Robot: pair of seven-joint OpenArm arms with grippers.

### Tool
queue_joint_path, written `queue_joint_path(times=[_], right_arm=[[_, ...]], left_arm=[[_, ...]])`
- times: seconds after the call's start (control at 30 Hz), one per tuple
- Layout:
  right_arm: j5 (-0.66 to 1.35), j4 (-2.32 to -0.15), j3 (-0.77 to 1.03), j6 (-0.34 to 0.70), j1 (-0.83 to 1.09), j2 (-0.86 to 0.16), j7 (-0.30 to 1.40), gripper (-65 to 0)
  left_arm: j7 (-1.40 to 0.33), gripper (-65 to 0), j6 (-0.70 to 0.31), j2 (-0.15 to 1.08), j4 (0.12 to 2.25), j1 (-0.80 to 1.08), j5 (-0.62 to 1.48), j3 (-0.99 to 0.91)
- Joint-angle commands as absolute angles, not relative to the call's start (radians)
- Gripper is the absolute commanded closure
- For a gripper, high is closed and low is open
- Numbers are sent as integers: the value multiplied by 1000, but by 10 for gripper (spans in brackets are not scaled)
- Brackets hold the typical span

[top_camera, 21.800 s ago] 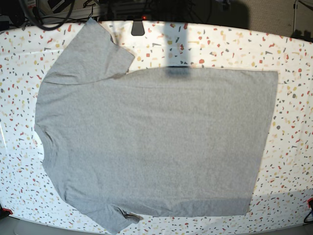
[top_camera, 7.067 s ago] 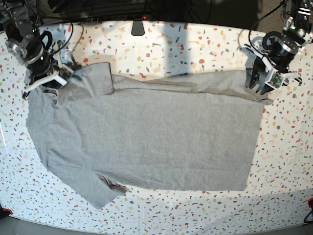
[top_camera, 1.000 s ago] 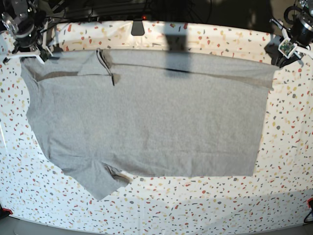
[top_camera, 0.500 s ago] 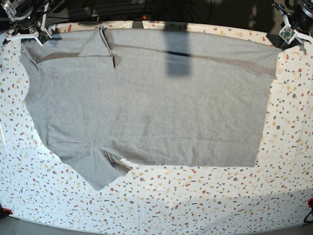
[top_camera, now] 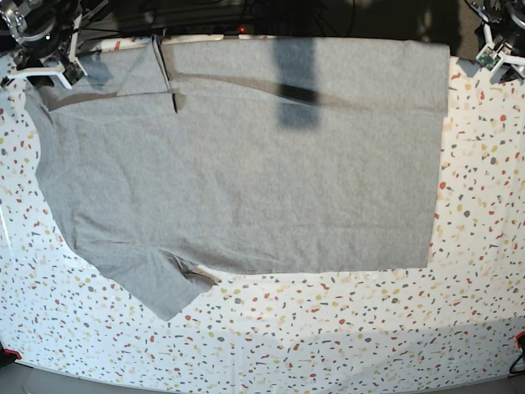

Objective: Fold the T-shirt properly
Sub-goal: 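Grasp the collar edge with both grippers and pull it away from the hem, then release the collar and move both grippers down to the hem corners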

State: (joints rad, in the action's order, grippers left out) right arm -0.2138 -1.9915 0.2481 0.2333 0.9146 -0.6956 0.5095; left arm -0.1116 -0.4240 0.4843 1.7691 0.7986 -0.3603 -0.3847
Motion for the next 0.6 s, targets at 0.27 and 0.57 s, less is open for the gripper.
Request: queue_joint_path(times=[0.27,0.57], right_arm=[[104,-2048,258,206,741,-710,506,-234],[361,-1929,258,325,453,-709,544,-234]], left_arm=[[-187,-270,-510,508,1797,576,110,-422],[-331,-264,-585,504,1625,230,369,-416]])
